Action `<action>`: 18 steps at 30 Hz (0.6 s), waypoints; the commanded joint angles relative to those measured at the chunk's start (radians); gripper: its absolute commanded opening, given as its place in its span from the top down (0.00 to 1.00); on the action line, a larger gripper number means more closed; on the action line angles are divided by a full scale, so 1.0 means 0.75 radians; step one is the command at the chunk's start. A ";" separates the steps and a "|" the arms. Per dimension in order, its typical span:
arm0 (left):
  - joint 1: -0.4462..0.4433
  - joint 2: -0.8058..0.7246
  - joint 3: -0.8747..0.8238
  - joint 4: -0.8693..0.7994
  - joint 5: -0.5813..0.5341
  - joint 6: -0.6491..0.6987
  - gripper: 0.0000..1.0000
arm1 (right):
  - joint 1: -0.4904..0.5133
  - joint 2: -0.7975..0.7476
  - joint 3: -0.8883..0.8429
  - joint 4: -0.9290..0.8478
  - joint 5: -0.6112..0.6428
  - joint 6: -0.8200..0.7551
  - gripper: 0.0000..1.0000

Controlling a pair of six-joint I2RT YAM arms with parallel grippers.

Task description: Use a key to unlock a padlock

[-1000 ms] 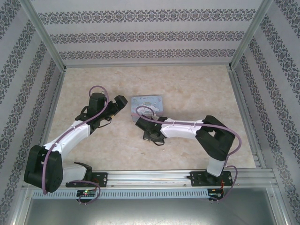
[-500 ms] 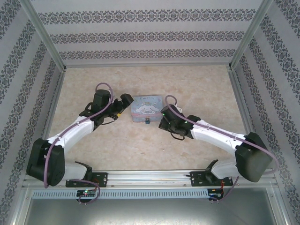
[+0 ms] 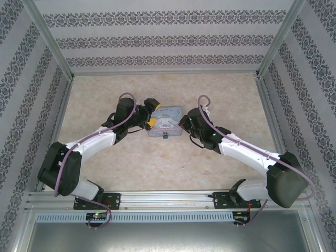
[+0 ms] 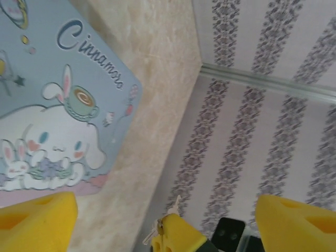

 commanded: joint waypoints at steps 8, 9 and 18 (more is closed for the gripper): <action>-0.049 0.095 0.007 0.373 -0.050 -0.430 0.34 | 0.092 0.137 0.133 0.255 0.300 0.163 1.00; -0.054 0.104 0.011 0.379 -0.052 -0.438 0.35 | 0.098 0.148 0.142 0.258 0.309 0.166 1.00; -0.098 0.141 0.035 0.388 -0.084 -0.482 0.47 | 0.150 0.196 0.151 0.307 0.390 0.194 1.00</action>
